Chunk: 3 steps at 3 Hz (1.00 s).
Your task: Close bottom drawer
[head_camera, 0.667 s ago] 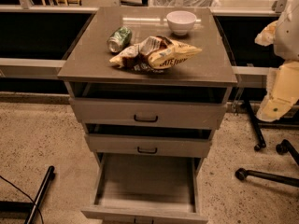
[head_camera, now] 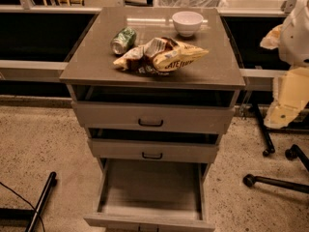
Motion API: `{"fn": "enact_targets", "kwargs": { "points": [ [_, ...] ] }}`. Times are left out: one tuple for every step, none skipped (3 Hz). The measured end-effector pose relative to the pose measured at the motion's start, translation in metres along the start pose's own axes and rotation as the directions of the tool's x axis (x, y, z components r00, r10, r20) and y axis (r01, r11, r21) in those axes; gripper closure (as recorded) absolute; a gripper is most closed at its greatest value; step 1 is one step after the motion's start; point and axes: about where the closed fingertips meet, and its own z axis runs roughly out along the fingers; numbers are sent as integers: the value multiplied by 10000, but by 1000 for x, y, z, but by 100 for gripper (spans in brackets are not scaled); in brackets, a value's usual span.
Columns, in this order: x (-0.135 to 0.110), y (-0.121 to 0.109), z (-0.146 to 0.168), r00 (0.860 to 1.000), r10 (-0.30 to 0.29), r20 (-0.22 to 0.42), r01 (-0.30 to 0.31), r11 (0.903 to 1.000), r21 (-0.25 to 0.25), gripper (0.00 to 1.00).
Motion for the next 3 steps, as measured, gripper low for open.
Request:
{"fn": "enact_targets", "kwargs": {
  "points": [
    [-2,21,68,9967,-426,695,500,9929,-1081,0],
    [-21,72,142,9763,-726,2039,1170,9695,-2151,0],
    [-16,101,167,9782,-775,1928,1300,9519,-2773,0]
  ]
}}
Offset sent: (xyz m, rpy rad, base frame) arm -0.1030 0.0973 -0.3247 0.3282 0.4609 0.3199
